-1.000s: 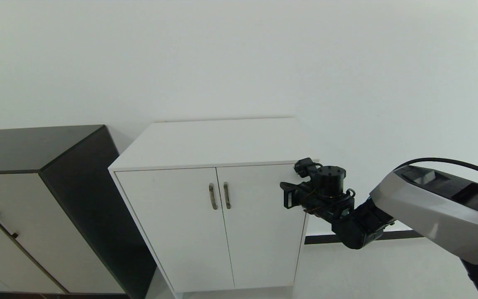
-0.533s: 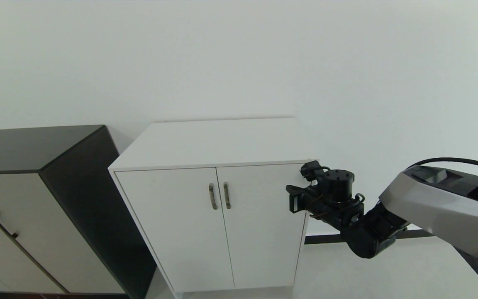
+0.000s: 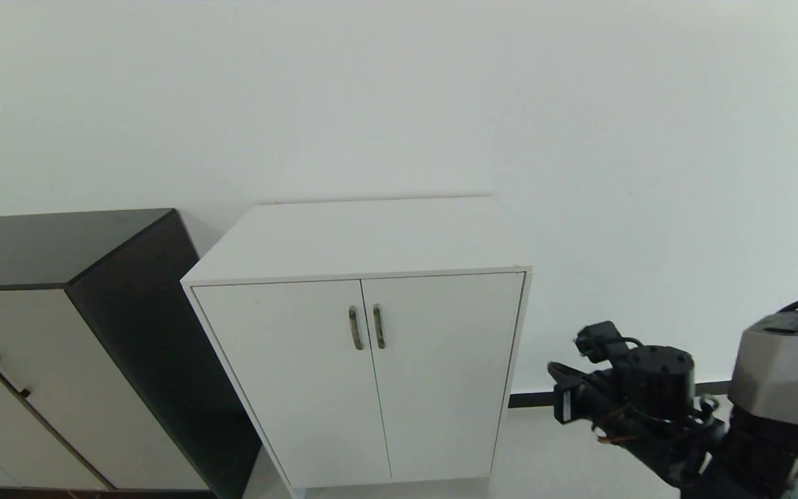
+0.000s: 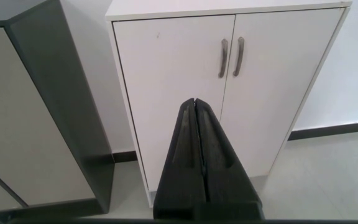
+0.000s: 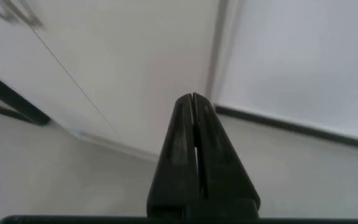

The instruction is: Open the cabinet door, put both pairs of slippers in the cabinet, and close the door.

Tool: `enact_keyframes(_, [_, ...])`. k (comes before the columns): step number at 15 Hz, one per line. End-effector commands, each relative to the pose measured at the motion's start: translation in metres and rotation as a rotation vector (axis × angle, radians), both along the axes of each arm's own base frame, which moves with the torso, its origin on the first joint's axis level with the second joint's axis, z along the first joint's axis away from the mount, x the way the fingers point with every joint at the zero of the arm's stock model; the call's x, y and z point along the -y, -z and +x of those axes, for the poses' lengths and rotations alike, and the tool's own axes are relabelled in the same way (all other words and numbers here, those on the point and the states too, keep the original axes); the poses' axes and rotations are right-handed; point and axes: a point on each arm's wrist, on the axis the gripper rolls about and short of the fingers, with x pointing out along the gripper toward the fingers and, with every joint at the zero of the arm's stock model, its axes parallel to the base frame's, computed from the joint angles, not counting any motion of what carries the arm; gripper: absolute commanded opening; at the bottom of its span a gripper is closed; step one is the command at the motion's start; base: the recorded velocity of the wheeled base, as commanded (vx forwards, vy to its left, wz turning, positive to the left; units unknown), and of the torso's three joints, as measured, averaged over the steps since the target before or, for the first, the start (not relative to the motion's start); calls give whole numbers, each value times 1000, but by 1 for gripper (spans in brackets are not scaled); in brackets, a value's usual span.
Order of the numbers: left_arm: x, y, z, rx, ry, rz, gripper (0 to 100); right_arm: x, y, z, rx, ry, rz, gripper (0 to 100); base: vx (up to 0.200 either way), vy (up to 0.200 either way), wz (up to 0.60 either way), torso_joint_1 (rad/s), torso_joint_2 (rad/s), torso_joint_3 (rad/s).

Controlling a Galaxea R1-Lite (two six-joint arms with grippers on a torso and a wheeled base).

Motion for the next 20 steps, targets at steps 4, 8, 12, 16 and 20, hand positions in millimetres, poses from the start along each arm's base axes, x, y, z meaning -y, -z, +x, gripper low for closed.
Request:
enact_keyframes(4, [0,0,0,2,-2,-7,0,58,-41,-84,41,264,22,0,0,0,0,0,0,0])
enact_keyframes(8, [0,0,0,1,-4,-12,0,70,-55,-108,-6,305,32,0,0,0,0,0,0,0])
enact_keyframes(12, [0,0,0,1,-4,-12,0,95,-67,-159,-77,293,-7,0,0,0,0,0,0,0])
enact_keyframes(16, [-1,0,0,1,-24,-19,0,127,-65,-225,-13,244,35,0,0,0,0,0,0,0])
enact_keyframes(20, [-1,0,0,1,-30,-31,0,142,-47,-261,47,215,78,0,0,0,0,0,0,0])
